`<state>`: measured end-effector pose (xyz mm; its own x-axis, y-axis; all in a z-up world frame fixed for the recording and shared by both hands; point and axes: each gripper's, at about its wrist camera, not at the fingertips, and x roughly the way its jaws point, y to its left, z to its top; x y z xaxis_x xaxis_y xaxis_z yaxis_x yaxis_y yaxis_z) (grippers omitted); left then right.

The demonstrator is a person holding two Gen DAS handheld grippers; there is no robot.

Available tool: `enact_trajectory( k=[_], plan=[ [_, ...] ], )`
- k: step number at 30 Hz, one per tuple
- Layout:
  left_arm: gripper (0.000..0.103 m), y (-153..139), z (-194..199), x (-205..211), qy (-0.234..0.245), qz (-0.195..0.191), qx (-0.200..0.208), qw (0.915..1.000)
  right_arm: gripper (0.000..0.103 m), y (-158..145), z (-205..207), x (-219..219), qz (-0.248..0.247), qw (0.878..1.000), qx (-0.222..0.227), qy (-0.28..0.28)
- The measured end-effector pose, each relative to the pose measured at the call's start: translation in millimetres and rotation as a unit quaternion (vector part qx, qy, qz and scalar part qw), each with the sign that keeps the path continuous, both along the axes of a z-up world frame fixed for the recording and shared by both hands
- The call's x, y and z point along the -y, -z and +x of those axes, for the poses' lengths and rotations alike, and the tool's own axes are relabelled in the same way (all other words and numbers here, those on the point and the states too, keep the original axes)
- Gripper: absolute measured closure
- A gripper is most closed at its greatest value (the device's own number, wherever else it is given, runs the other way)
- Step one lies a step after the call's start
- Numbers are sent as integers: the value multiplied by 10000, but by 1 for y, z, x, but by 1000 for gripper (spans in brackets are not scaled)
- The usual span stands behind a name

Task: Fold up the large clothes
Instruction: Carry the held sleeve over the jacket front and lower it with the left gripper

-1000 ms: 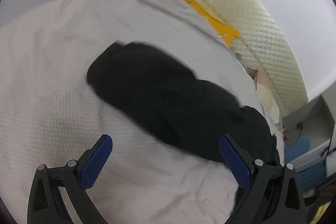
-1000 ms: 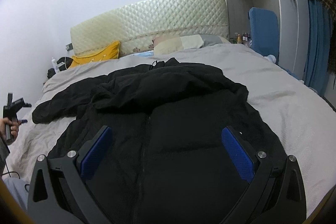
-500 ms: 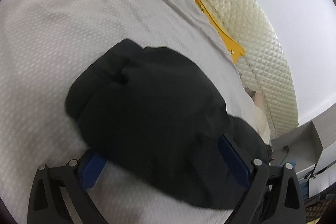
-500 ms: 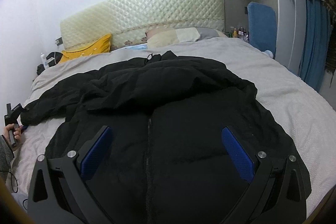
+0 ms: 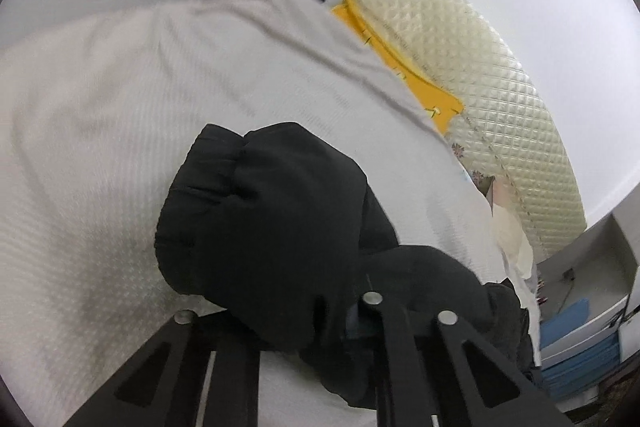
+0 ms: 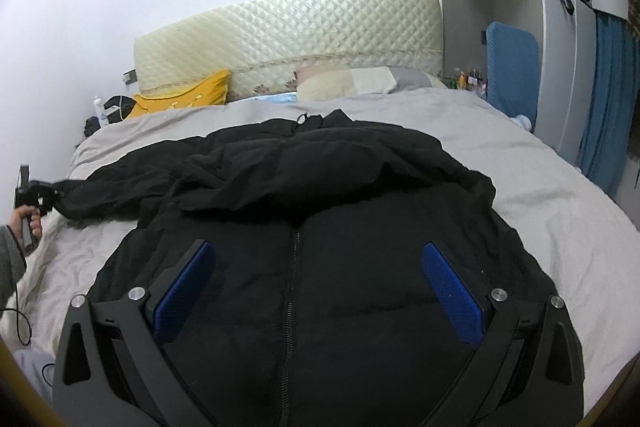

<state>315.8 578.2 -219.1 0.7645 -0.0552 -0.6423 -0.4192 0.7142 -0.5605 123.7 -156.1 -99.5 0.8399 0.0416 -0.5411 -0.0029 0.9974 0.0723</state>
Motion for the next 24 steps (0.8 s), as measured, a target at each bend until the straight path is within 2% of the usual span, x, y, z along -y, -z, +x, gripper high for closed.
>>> enact_trajectory(
  k=[8,14,18,24],
  plan=[
    [95,-98,-18,37,82,632,400,9972,0,-13,-13,1,149,9992,115,-343],
    [97,-164,-36,75,234,920,833,9920,0,-17,-22,5,194,9979,141,-596],
    [97,-210,-40,113,224,1117,1106,9873,0,-18,-29,13,223,9980,148,-578],
    [97,-273,-45,186,555,1514,1367,9774,0,-29,-43,21,-27,9966,404,-718]
  ],
)
